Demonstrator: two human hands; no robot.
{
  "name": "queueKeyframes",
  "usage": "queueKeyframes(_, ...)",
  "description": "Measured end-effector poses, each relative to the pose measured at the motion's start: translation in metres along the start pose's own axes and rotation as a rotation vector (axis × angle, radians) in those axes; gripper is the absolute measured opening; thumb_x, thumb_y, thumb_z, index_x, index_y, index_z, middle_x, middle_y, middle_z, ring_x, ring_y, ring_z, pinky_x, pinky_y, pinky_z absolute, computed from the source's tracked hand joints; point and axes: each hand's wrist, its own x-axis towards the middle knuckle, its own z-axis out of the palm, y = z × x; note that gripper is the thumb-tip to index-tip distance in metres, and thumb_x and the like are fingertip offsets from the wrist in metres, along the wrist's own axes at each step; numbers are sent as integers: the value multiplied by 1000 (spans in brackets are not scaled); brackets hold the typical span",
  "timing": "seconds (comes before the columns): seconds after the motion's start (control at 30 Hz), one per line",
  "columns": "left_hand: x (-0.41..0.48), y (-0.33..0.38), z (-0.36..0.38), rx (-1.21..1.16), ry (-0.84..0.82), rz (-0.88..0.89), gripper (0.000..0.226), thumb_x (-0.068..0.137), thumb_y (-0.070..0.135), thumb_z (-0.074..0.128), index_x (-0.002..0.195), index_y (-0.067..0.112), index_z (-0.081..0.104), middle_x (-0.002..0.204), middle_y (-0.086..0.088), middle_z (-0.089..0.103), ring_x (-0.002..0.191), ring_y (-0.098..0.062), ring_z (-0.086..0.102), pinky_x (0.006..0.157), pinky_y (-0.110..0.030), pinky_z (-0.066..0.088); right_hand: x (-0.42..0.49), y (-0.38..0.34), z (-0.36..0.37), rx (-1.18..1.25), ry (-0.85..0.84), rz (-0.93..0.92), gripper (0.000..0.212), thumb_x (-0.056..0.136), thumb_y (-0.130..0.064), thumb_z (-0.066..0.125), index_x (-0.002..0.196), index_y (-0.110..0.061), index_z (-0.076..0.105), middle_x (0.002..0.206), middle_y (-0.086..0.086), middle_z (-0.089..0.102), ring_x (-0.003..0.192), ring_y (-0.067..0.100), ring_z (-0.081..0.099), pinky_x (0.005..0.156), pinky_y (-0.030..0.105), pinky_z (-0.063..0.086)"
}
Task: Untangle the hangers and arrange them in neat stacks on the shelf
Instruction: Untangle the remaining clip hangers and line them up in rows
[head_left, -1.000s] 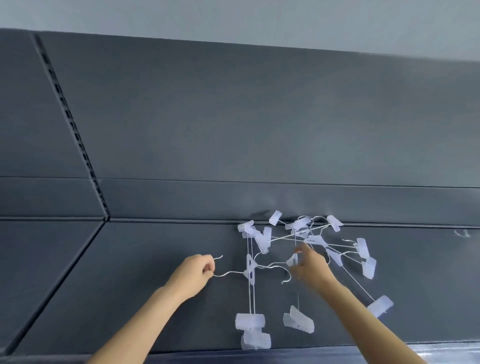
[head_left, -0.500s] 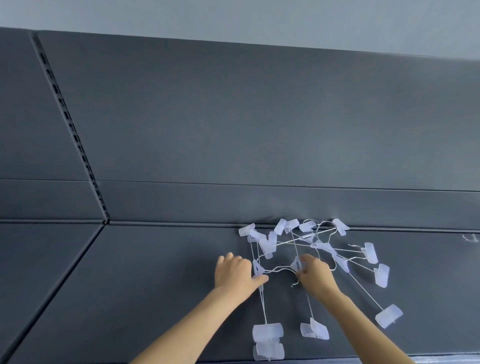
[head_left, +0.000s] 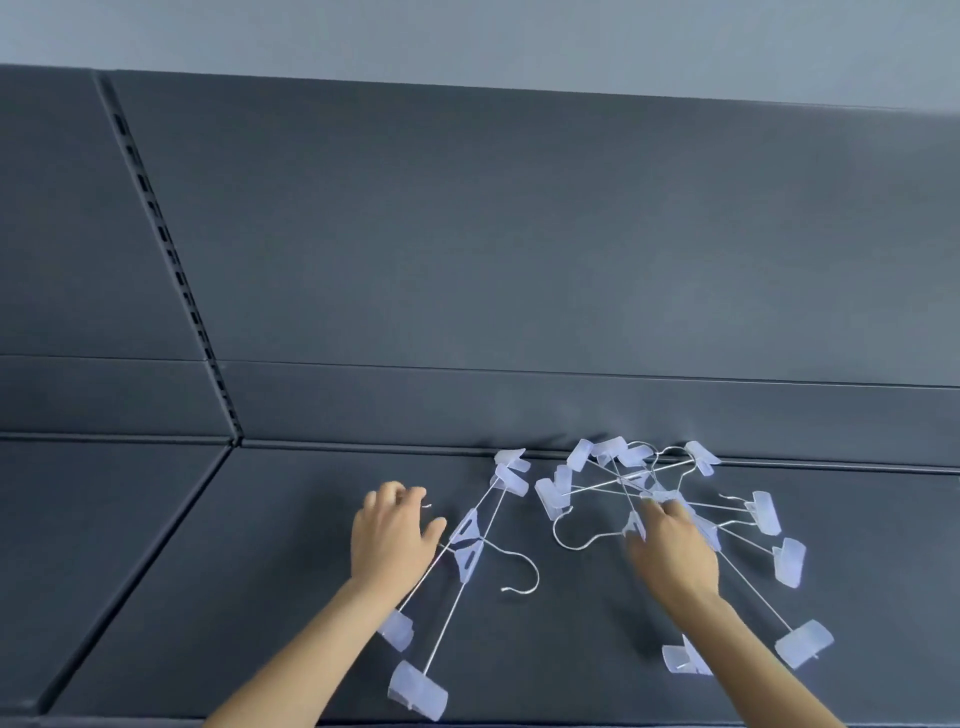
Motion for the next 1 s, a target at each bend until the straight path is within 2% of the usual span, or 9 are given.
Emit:
queueKeyframes(0.07,5,-10,-7,-43,-121,-179,36,89,31,51,120,12,52,117,-9,55,112,-30,49,88,-36,42,-9,-21,2,33,48,-108,21,89,-18,42,104,-12,57,108,4,53,106,25,51,64,29,36)
queueKeyframes(0.13,9,-14,-9,-189,-215,-264,15,87,22,51,93,9,57,92,-8,57,94,-30,53,76,-33,43,-21,-45,12,71,-37,-225,20,90,-22,42,87,-12,59,96,1,51,104,23,51,65,30,35)
queueKeyframes(0.2,11,-12,-8,-304,-247,-288,17,84,14,52,67,10,49,75,-5,53,77,-27,50,67,-29,39,-30,-66,26,82,-208,-251,21,90,-26,45,74,-13,51,91,-1,42,104,24,50,66,29,34)
queueKeyframes(0.33,13,-5,-15,-645,-251,-362,23,85,5,50,63,10,54,67,-7,60,56,-20,51,52,-23,39,-33,-82,42,158,-341,-226,9,87,-15,48,78,-16,52,94,3,48,101,24,51,69,28,40)
queueKeyframes(0.47,19,1,-49,-887,-164,-365,21,84,3,54,65,9,60,63,-4,61,52,-13,51,49,-21,39,-14,-86,10,560,-459,-73,27,77,-1,50,58,-19,53,47,-7,55,44,9,50,45,19,38)
queueKeyframes(0.53,22,8,-67,-931,-109,-328,19,84,4,54,68,9,62,63,-3,61,54,-13,51,51,-21,40,-7,-93,-14,716,-453,-60,24,78,2,52,61,-13,58,37,-7,50,33,6,41,37,17,31)
queueKeyframes(0.77,10,44,-64,-869,-199,-177,22,84,9,56,65,7,67,64,-3,65,59,-15,50,64,-26,42,-5,-114,-44,962,-507,-72,19,85,-7,53,67,-4,58,56,4,55,45,12,44,41,17,35)
queueKeyframes(0.93,0,64,-50,-1000,-207,-161,17,82,3,57,76,-11,64,71,-10,47,69,-19,38,61,-28,29,-16,-124,-31,1090,-597,-42,20,87,3,42,83,4,62,62,6,55,52,14,43,47,18,37)
queueKeyframes(1.0,-3,67,-49,-1052,-237,-148,12,80,3,59,77,-6,67,69,-10,55,67,-19,47,65,-27,36,-15,-122,-28,1091,-581,-28,23,84,8,39,94,10,61,70,14,59,54,15,48,48,18,42)
